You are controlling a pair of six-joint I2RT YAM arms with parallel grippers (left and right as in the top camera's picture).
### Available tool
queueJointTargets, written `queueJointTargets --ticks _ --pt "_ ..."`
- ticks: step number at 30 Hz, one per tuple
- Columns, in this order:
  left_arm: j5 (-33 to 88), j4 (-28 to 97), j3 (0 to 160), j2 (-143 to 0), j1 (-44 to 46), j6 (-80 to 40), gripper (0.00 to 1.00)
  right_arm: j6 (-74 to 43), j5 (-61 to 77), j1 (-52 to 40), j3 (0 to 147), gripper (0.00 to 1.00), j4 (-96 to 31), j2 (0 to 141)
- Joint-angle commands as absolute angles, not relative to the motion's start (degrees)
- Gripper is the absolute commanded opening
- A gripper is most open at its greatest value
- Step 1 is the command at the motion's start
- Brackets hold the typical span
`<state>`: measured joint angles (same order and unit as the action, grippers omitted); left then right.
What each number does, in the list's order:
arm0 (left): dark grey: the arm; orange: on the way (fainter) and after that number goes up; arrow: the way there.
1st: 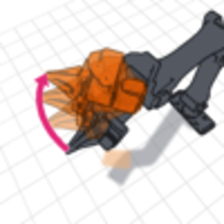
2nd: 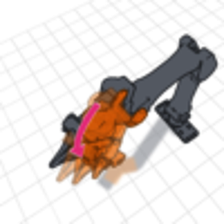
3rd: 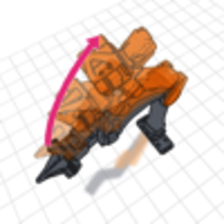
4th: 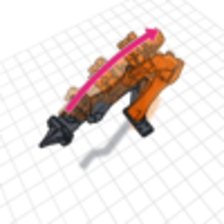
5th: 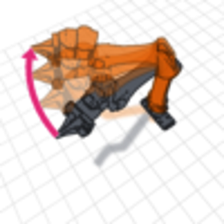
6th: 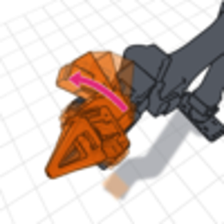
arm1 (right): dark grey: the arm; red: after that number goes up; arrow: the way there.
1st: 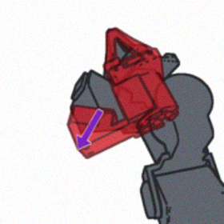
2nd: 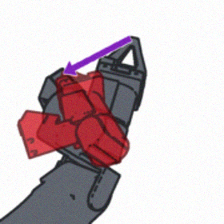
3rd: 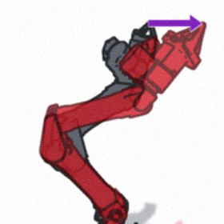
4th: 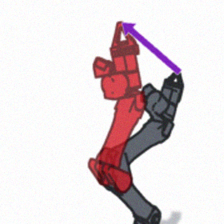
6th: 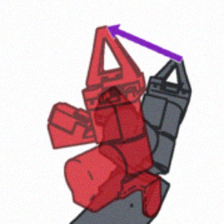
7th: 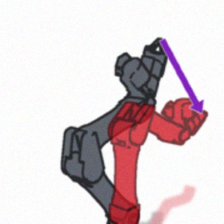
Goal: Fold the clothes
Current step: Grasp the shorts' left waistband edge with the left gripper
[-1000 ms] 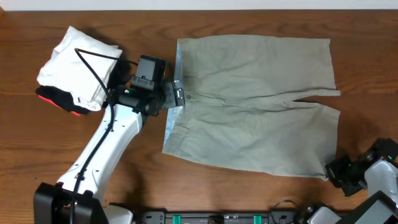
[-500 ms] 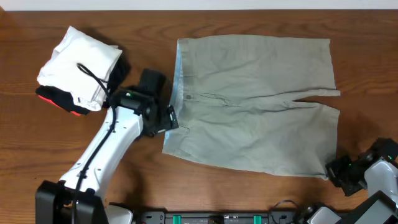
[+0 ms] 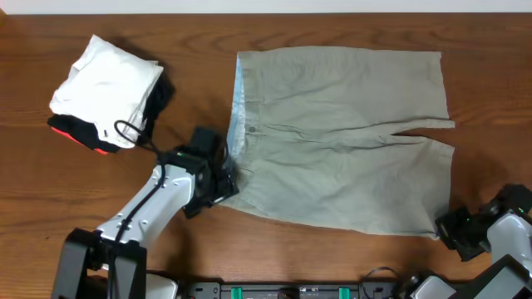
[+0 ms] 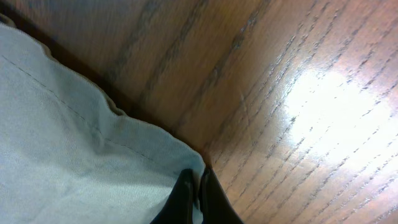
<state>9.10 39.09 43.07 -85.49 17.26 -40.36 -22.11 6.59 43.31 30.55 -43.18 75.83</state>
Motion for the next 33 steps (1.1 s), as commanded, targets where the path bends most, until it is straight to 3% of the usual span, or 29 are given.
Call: queueJointTargets --ticks 1,17,23,27,33 --pt "10.11 37.23 40.32 -85.34 17.12 -44.93 0.83 -22.00 5.82 43.44 29.50 0.01 -42.19 76.14" --pt "15.66 32.42 39.20 -85.34 17.21 -44.93 0.73 -22.02 5.85 43.44 29.50 0.01 -42.22 76.14" --pt "15.64 32.40 39.16 -85.34 17.21 -44.93 0.54 -22.02 5.85 43.44 29.50 0.01 -42.19 76.14" --pt "15.64 32.40 39.16 -85.34 17.21 -44.91 0.51 -22.02 5.85 43.44 29.50 0.01 -42.22 76.14" --pt "15.40 32.40 39.16 -85.34 17.21 -44.86 0.19 -22.00 6.24 43.44 29.50 0.01 -42.24 76.14"
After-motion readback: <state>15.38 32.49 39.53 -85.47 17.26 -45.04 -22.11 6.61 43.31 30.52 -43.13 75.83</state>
